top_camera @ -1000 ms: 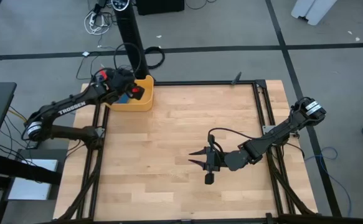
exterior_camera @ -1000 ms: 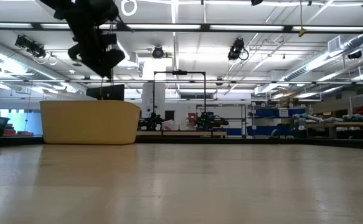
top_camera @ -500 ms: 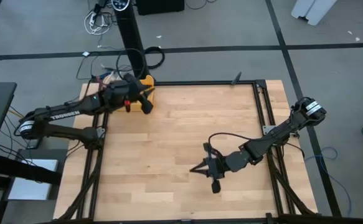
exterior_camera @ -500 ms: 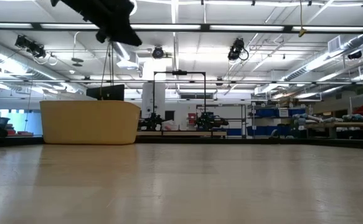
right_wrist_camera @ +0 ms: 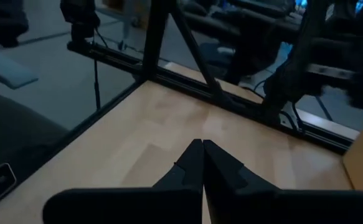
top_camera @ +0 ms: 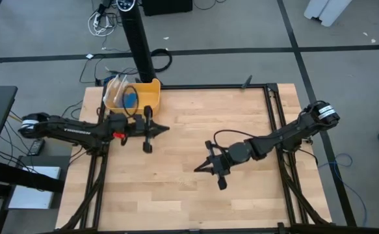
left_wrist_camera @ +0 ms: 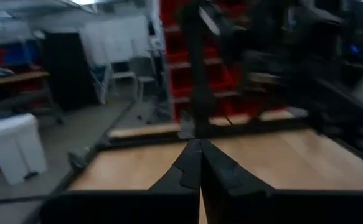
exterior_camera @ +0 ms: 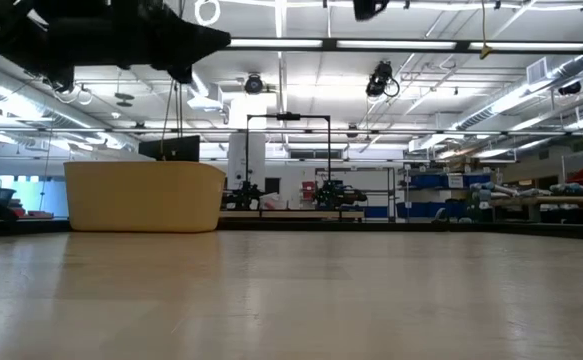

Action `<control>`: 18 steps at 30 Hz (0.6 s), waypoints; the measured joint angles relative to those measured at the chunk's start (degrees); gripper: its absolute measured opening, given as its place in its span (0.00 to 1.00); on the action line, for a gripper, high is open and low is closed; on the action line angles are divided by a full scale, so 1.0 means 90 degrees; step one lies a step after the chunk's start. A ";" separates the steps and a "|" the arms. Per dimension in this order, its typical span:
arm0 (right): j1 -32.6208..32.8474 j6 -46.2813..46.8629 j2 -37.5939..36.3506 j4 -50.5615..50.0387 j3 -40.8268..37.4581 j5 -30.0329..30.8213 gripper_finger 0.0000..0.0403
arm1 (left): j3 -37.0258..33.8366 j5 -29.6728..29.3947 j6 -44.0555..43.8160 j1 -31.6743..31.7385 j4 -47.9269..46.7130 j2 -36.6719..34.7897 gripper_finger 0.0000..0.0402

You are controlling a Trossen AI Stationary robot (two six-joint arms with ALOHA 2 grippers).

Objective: Roll bandage
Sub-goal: Return to Home Position

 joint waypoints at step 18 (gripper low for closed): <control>-0.0799 0.0262 -0.2255 0.3283 -0.3996 -0.0463 0.00 | -0.1069 0.1014 0.0195 0.0196 0.0012 -0.0236 0.00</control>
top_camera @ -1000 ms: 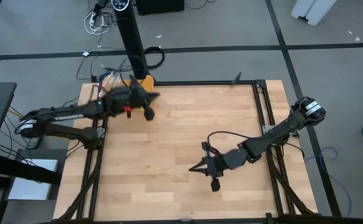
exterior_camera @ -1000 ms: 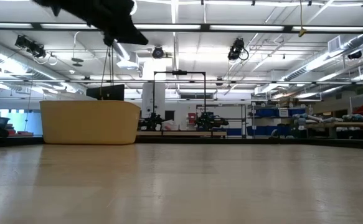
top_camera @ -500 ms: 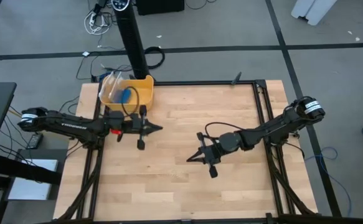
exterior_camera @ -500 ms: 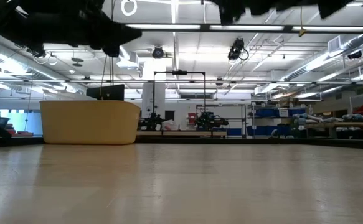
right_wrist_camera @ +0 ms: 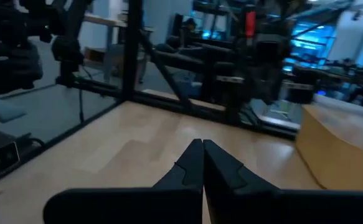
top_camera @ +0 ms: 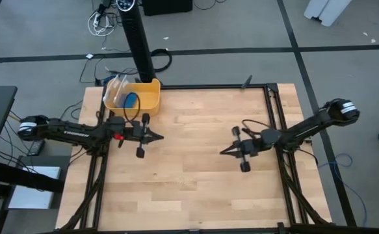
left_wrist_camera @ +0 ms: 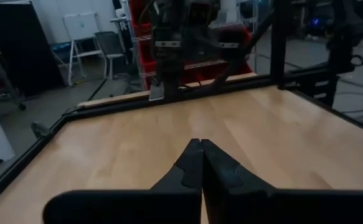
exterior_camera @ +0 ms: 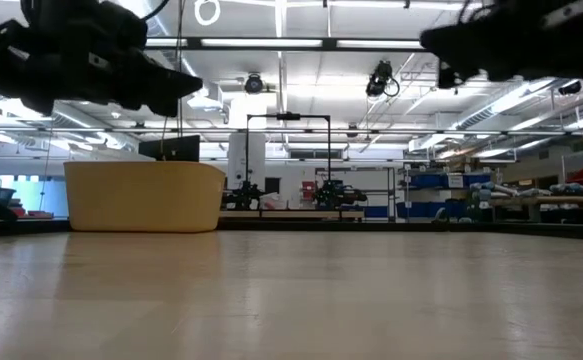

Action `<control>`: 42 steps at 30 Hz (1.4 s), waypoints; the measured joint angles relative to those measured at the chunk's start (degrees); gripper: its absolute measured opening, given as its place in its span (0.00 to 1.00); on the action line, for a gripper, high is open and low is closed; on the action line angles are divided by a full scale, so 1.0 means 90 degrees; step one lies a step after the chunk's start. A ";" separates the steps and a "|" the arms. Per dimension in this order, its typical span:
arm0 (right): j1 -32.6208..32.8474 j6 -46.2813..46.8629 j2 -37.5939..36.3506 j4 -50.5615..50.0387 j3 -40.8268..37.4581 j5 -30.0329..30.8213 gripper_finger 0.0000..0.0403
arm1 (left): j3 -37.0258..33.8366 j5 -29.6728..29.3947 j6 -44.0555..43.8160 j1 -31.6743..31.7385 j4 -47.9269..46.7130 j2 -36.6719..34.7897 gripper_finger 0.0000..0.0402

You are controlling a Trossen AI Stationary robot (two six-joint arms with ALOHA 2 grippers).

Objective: Roll bandage
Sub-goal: Return to Home Position

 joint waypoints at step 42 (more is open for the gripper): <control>-0.0106 0.0063 -0.4052 -0.4546 -0.0255 0.1352 0.00 | -0.0595 -0.1588 -0.0020 -0.0212 -0.3336 -0.3996 0.01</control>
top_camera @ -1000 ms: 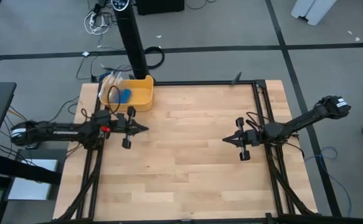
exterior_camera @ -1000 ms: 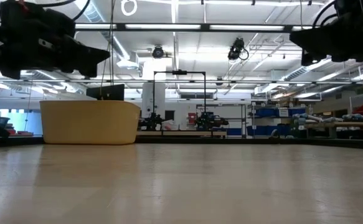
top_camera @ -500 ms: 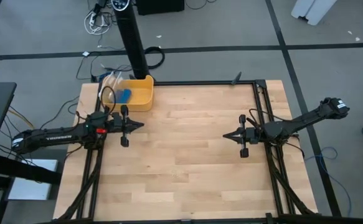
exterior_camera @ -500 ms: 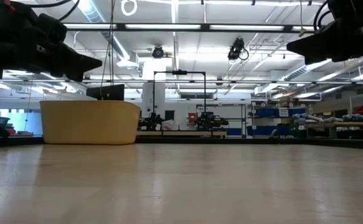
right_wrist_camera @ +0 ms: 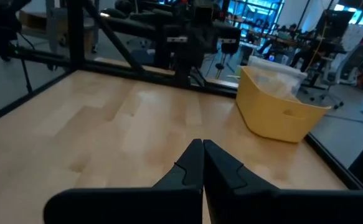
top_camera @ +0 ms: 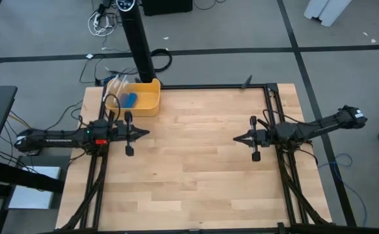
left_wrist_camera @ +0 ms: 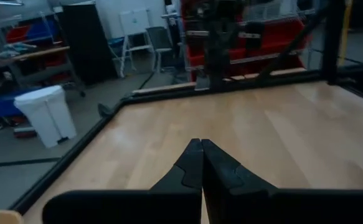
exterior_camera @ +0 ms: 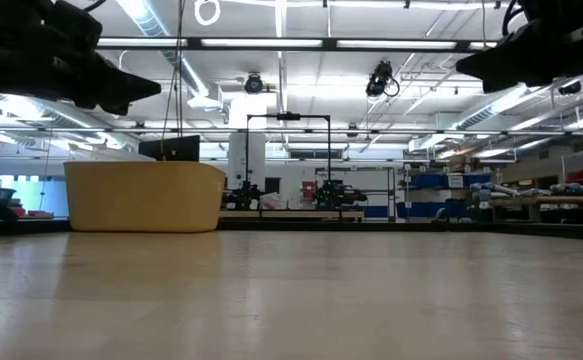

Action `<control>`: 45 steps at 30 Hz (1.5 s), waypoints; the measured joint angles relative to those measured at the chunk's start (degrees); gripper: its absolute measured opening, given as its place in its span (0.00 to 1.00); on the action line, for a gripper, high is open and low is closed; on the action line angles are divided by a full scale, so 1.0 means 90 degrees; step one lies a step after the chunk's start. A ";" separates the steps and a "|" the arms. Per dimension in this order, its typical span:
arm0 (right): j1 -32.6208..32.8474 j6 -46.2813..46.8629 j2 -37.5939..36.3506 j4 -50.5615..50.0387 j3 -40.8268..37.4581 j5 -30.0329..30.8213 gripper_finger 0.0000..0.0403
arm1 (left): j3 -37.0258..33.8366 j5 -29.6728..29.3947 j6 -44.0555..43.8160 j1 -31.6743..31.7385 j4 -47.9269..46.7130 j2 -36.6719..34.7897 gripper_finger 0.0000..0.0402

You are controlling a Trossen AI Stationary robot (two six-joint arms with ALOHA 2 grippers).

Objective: Roll bandage
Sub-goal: Return to Home Position

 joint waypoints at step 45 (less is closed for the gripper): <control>-0.1390 0.0310 -0.2635 -0.0453 -0.1074 -0.0845 0.00 | -0.0398 -0.1617 -0.0192 -0.0537 -0.1659 -0.2199 0.01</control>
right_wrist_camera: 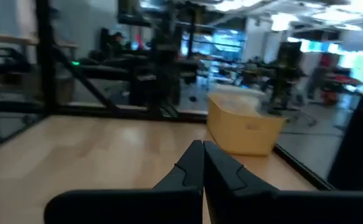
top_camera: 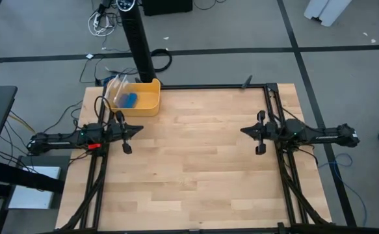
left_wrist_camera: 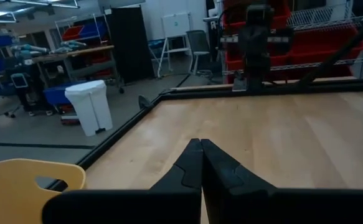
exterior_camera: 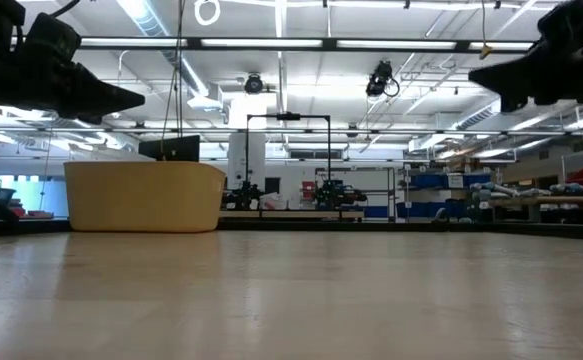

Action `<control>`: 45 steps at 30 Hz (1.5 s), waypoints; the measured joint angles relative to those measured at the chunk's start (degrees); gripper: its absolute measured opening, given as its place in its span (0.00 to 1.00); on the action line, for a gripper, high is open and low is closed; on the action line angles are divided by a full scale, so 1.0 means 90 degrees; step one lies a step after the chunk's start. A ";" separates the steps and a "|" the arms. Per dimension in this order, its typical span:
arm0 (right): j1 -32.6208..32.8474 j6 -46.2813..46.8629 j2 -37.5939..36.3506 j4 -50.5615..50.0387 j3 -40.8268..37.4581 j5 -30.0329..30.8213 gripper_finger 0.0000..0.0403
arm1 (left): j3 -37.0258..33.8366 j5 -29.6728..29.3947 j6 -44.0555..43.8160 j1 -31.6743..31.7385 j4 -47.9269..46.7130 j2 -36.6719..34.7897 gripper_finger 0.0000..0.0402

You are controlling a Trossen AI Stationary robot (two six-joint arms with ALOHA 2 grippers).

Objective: Roll bandage
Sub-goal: Return to Home Position

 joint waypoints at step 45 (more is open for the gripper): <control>-0.0543 0.0961 0.0254 -0.0137 -0.0191 0.0660 0.04 | -0.0019 0.0000 -0.0664 0.0002 0.0647 0.0134 0.03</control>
